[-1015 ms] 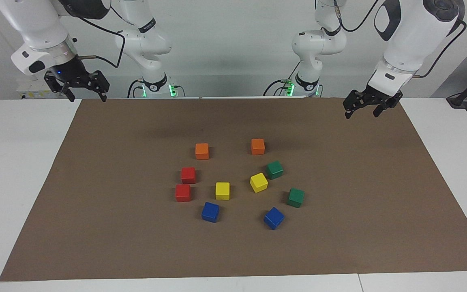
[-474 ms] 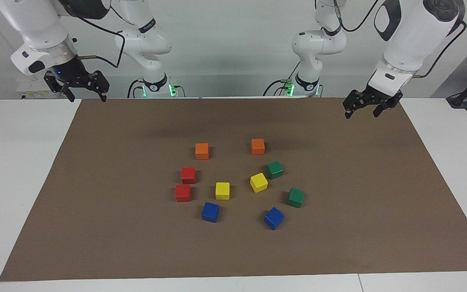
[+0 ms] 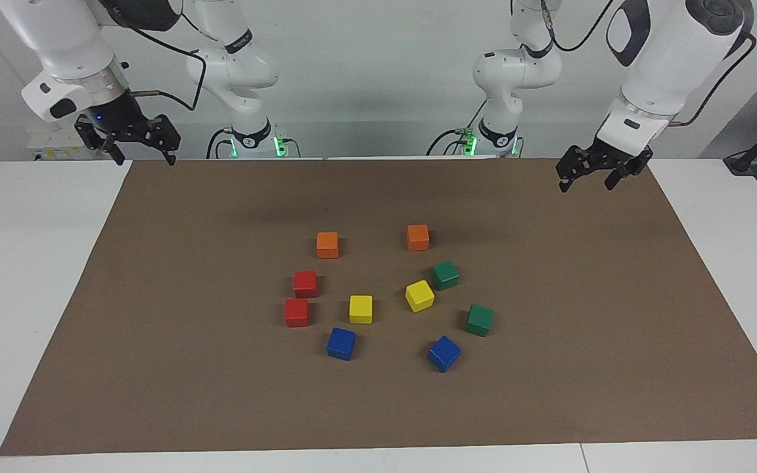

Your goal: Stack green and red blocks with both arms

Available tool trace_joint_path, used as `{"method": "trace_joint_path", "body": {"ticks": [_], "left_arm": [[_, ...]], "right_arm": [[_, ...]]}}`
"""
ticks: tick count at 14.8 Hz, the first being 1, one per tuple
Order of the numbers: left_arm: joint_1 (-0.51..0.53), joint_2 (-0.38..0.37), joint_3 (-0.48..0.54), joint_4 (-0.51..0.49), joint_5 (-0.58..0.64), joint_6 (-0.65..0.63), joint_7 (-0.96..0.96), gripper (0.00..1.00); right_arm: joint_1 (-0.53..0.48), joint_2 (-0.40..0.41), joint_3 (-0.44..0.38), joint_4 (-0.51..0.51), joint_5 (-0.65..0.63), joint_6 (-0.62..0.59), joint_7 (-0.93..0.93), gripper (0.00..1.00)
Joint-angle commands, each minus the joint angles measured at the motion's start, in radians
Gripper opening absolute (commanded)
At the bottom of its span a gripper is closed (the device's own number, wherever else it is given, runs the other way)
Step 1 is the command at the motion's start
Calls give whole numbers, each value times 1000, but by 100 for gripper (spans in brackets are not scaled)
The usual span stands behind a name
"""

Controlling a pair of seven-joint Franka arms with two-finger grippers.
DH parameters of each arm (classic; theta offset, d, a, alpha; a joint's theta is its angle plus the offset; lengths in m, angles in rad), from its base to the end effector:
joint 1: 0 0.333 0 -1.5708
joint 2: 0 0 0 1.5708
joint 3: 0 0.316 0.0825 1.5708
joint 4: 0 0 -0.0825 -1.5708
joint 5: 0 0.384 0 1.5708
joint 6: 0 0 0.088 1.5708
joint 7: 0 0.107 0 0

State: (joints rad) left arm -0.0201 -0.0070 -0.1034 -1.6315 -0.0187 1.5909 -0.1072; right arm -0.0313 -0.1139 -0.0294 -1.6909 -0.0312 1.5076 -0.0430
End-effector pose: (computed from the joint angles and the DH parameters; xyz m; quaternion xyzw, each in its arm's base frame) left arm 0.5481 -0.0702 0.6014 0.9998 -0.0078 -0.0177 0.0070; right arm 0.5097 -0.0354 0.6236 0.9993 -0.0091 -0.0354 0.0121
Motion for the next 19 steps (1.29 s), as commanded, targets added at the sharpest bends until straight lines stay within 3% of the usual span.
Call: {"method": "trace_joint_path", "body": {"ticks": [1,6,15,19], "left_arm": [[-14,-25,11,-28,16,8,1,100],[-14,-25,11,-27,16,15,-2,100],[-15,-30,11,-30,16,-14,-15,100],[-27,-18,7,-36,8,-18,-164,100]], "right_arm": [[-4,3,6,3,45,16,29,100],[7,85,32,85,51,16,86,100],[76,189,42,88,47,152,172,100],[131,215,42,85,48,190,219,100]]}}
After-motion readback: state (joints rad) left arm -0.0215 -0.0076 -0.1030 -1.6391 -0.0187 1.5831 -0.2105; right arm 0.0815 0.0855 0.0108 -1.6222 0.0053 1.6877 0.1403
